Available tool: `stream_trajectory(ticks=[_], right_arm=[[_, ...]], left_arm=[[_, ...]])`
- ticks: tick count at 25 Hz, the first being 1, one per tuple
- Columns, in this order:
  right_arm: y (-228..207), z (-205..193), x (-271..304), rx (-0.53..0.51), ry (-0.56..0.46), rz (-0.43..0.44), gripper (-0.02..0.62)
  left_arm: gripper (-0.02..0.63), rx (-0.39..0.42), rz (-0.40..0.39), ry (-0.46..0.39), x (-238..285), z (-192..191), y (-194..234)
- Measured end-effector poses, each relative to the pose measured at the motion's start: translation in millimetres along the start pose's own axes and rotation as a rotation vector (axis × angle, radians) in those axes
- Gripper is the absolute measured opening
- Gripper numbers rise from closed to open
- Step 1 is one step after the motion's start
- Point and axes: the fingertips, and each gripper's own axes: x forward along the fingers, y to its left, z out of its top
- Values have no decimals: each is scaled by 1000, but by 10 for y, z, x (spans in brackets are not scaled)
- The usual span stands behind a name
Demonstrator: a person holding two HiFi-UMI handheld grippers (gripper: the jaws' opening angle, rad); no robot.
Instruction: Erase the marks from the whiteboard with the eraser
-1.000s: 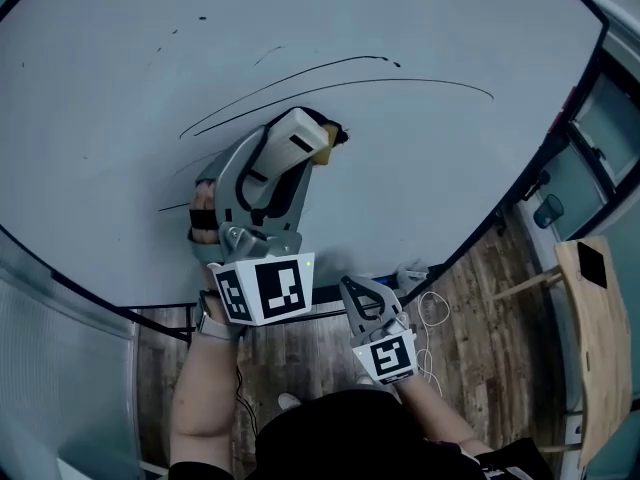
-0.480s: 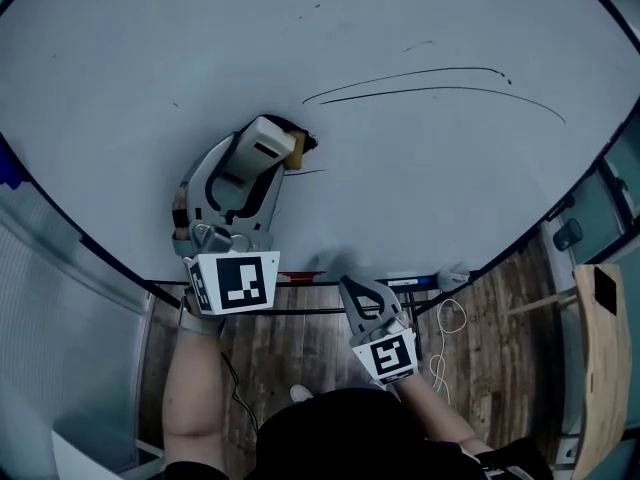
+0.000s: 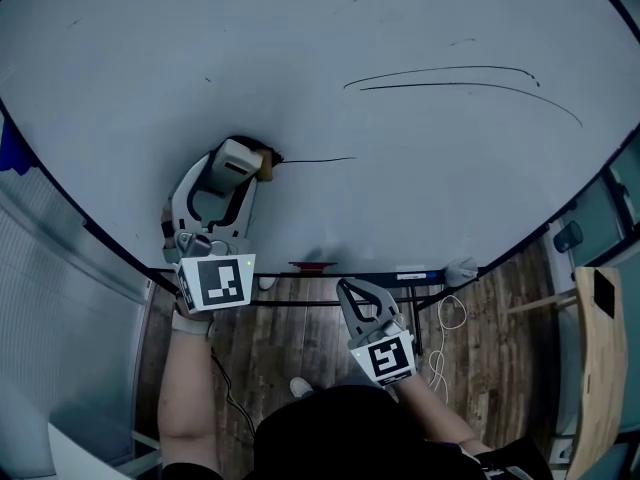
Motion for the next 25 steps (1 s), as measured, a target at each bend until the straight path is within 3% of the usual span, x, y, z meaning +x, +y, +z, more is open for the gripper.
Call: stream_trajectory(ticks=[5,14,25], right_arm=[[-84,-140,-94,23,19,-16,28],[-135,-193,-290,28,38,-84,28],[-826,-413,-853,53,57,-186,28]], left_arm=[[267,-35,-13,-10,-1,-55,-187],[267,19,-46,-60,122,294,-511],[265,186,-170,-157,596,1174,-1586]])
